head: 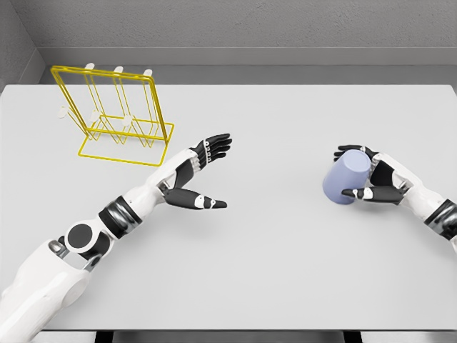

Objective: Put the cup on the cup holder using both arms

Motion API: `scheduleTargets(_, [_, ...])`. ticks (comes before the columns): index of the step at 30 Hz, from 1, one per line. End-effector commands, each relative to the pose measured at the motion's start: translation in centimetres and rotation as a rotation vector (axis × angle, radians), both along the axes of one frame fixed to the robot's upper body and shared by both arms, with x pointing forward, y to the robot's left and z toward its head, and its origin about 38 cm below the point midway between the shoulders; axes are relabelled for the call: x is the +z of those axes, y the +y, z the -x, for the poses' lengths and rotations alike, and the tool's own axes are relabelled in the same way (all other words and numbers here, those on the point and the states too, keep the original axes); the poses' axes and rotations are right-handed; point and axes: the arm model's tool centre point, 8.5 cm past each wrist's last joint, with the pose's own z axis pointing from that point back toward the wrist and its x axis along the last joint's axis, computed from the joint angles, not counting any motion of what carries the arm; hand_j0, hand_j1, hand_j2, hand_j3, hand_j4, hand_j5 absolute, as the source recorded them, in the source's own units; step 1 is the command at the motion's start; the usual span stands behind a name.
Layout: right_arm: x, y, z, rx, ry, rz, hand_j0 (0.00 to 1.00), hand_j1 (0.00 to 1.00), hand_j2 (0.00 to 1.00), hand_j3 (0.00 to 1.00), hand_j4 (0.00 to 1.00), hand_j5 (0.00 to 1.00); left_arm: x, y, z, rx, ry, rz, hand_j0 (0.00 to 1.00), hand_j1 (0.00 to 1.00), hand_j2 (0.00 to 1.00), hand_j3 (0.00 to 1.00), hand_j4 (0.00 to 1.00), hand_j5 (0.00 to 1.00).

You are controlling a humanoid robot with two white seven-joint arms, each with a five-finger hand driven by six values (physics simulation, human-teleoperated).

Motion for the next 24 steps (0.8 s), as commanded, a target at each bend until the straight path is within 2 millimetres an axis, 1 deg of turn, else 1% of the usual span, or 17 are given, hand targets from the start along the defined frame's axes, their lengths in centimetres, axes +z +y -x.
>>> scheduleTargets(1, [-0.1,0.0,0.0,-0.002,0.0,0.003,0.7,0.7,0.7,0.7,0.7,0.7,0.0,0.0,0.0,0.001,0.002,0.003,1.0,1.0,1.0,1.0,1.0,1.0])
scheduleTargets(8, [0.4,0.0,-0.2,0.002,-0.014,0.008,0.7,0.7,0.7,0.7,0.7,0.7,-0.4,0.2,-0.1,0.012,0.012,0.001,1.0,1.0,1.0,1.0,1.0,1.0])
scheduleTargets(14, [1.9,0.1,-1.1,0.009,-0.056,0.008,0.7,0.7,0.7,0.7,0.7,0.7,-0.7,0.5,-0.3,0.022,0.016,-0.003,1.0,1.0,1.0,1.0,1.0,1.0])
scheduleTargets(18, [3.1,0.9,-1.7,0.034,-0.088,0.0,0.7,0.7,0.7,0.7,0.7,0.7,-1.1,0.7,-0.6,0.031,0.025,-0.009,1.0,1.0,1.0,1.0,1.0,1.0])
scheduleTargets(24, [3.9,2.0,-1.9,0.061,-0.113,-0.015,0.69,0.69,0.69,0.69,0.69,0.69,-1.0,0.8,-0.6,0.03,0.021,-0.006,1.0,1.0,1.0,1.0,1.0,1.0])
